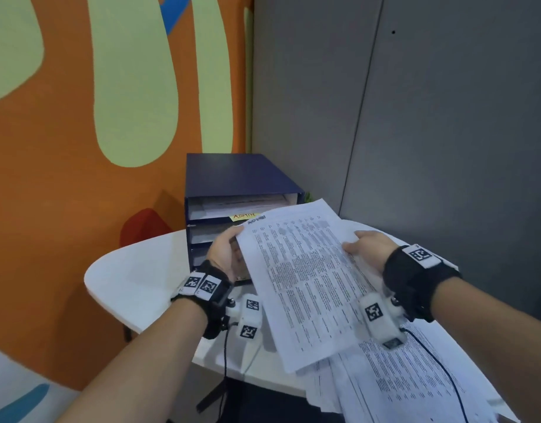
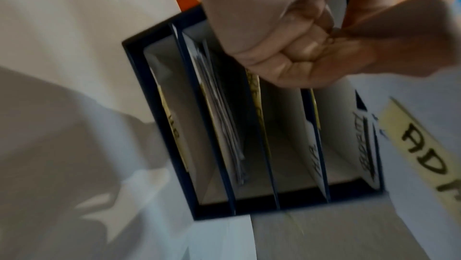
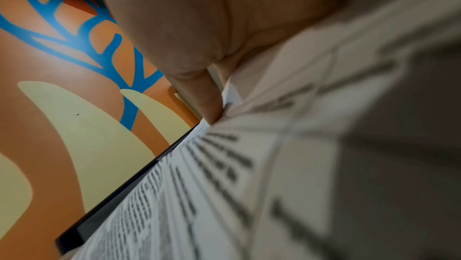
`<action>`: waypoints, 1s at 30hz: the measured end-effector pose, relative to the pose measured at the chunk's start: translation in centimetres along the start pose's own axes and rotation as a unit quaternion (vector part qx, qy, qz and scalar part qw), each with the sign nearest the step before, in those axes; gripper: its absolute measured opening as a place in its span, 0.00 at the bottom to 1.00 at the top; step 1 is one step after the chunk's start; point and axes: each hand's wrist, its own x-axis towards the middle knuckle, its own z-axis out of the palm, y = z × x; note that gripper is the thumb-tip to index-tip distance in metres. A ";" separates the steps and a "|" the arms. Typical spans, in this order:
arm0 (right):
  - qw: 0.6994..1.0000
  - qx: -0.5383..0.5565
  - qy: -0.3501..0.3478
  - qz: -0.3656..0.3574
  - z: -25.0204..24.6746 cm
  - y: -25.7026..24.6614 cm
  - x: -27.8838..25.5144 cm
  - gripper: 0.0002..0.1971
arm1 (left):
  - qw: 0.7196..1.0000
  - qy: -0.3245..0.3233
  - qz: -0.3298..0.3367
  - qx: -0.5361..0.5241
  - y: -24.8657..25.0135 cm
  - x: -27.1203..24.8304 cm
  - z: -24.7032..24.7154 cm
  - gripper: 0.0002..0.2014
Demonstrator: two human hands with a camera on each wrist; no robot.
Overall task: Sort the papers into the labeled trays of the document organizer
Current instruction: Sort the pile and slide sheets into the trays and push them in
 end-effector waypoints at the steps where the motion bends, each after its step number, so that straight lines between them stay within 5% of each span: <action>1: 1.000 0.002 0.000 -0.011 0.5 -0.8 0.4 0.23 | 1.000 0.008 -0.005 -0.004 0.5 0.4 -0.9 0.32; 4: 0.997 0.063 0.003 -0.034 2.4 -2.6 1.2 0.09 | 0.998 0.054 0.004 -0.024 2.1 0.6 -3.3 0.30; 7: 0.994 0.094 -0.024 -0.040 4.0 -4.2 1.4 0.03 | 0.989 0.119 0.073 -0.049 3.5 0.6 -5.0 0.05; 10: 0.992 0.113 -0.042 -0.043 5.2 -5.1 1.7 0.09 | 0.978 0.173 0.119 -0.001 4.2 0.7 -6.1 0.07; 13: 0.996 0.071 -0.036 -0.047 6.2 -5.0 1.6 0.12 | 0.984 0.161 0.073 -0.025 4.2 0.8 -6.8 0.11; 15: 0.998 0.029 -0.036 -0.039 6.7 -4.6 1.5 0.12 | 0.990 0.125 0.043 -0.052 4.1 0.8 -6.9 0.04; 18: 0.999 -0.012 -0.036 -0.028 6.7 -4.1 1.6 0.14 | 0.994 0.087 0.042 -0.057 4.1 0.5 -6.4 0.19; 20: 0.999 0.001 -0.026 -0.030 6.3 -4.0 1.8 0.14 | 0.994 0.070 0.070 -0.042 4.6 0.3 -5.6 0.11; 24: 0.998 0.044 0.012 -0.044 5.3 -4.4 2.3 0.15 | 0.991 0.004 0.106 -0.084 5.3 0.0 -4.1 0.17; 30: 0.987 0.146 0.063 -0.023 4.6 -5.6 3.8 0.15 | 0.994 -0.080 0.043 0.061 4.3 -0.9 -4.0 0.18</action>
